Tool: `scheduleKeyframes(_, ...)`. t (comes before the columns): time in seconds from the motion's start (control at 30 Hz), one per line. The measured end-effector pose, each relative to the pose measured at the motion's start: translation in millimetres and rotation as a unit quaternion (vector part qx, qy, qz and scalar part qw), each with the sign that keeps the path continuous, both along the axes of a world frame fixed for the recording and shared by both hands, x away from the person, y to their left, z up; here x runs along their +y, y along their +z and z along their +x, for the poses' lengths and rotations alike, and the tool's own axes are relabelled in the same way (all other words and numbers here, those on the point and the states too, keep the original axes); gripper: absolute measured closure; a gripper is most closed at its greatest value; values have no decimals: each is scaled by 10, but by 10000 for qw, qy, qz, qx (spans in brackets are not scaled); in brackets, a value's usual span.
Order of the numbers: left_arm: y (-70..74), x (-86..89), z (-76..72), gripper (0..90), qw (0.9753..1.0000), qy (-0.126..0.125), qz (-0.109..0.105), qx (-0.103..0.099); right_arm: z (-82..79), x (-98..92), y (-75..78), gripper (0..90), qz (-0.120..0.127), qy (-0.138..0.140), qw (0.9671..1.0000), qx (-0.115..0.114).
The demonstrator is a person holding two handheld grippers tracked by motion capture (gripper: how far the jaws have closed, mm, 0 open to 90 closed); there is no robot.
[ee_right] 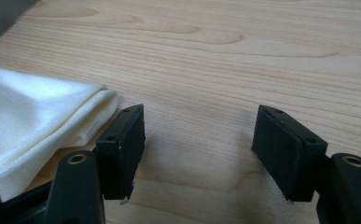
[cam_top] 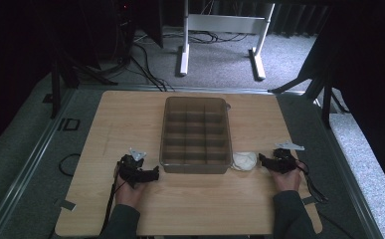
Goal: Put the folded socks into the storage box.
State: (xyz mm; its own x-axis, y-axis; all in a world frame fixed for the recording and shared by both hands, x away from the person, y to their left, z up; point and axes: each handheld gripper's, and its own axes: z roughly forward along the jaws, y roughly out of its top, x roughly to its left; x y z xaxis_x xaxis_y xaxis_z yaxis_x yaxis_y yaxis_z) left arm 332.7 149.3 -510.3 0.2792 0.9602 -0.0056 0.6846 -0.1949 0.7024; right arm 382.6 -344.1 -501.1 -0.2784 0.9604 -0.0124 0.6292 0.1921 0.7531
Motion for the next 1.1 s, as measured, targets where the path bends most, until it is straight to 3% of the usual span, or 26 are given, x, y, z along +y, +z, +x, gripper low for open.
scheduleKeyframes(0.17, 0, 0, 0, 28, 10000, 0, -1, 0, 5, -1, 6, 342, -3, 16, 10000, 29)
scheduleKeyframes(0.3, 0, 0, 1, 29, 10000, 0, 1, 0, 11, -26, 40, 418, -52, 121, 9998, 158)
scheduleKeyframes(0.33, 1, -1, 2, 29, 10000, 6, 3, 3, 0, -53, 50, 457, -57, 257, 9995, 173)
scheduleKeyframes(0.43, 1, -3, 5, 29, 10000, 8, 8, 6, -34, -95, 65, 470, 35, 368, 9991, 218)
scheduleKeyframes(0.57, 1, -4, 5, 29, 10000, 8, 8, 6, -76, -110, 109, 476, 48, 486, 9987, 168)
scheduleKeyframes(0.77, 1, -3, 5, 29, 10000, 8, 7, 7, -114, -75, 286, 486, -121, 773, 9969, 28)
scheduleKeyframes(0.97, 1, -7, 5, 29, 10000, -18, 2, 2, -77, -20, 396, 499, -271, 1149, 9930, 26)
scheduleKeyframes(1.0, 0, -10, 6, 29, 10000, -29, -4, -1, -76, 7, 430, 502, -331, 1316, 9907, 22)
scheduleKeyframes(1.1, 0, -12, 7, 29, 10000, -39, -7, -4, -77, 56, 476, 516, -490, 1472, 9879, -9)
